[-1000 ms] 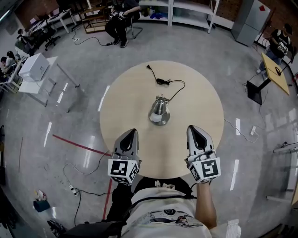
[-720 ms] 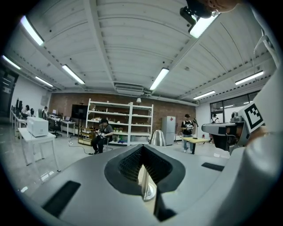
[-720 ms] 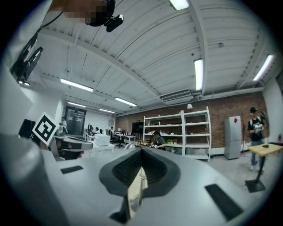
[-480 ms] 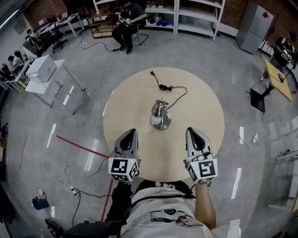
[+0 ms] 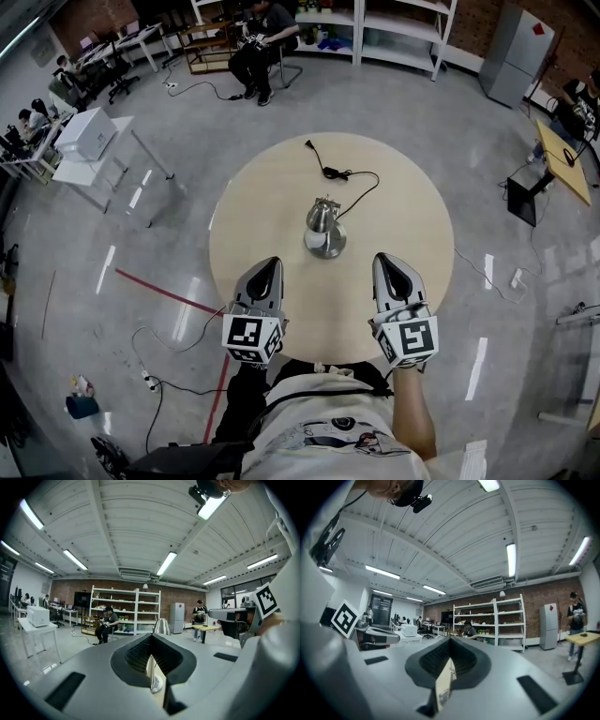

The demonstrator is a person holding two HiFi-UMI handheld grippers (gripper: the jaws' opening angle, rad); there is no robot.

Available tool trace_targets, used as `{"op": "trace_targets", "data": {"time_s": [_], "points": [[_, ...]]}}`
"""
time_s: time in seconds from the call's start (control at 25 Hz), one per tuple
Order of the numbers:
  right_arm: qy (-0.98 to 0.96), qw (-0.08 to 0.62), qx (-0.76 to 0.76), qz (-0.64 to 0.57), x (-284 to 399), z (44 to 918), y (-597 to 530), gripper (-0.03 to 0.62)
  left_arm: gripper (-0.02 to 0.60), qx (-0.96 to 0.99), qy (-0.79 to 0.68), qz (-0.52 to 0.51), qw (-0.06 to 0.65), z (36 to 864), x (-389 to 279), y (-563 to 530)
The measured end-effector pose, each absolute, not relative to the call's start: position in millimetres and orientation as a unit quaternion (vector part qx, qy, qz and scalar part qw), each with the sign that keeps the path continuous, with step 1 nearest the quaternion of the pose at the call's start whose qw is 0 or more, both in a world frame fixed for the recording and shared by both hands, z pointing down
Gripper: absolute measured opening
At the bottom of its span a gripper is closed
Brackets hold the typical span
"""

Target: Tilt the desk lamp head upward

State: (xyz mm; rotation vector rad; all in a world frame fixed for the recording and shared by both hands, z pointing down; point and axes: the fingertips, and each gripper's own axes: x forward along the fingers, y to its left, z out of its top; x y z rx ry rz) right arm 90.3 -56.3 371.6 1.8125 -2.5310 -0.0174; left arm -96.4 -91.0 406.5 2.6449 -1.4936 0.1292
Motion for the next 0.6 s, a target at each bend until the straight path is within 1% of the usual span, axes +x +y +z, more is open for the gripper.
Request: {"op": "trace_targets", "data": {"time_s": [0.6], "points": [[-0.807,0.019,0.59,-0.003,99.6,371.3,-59.3,0.002,-0.008,0.874,-0.481,0.039,0.054,406.2,-87.8,-101.0]]}}
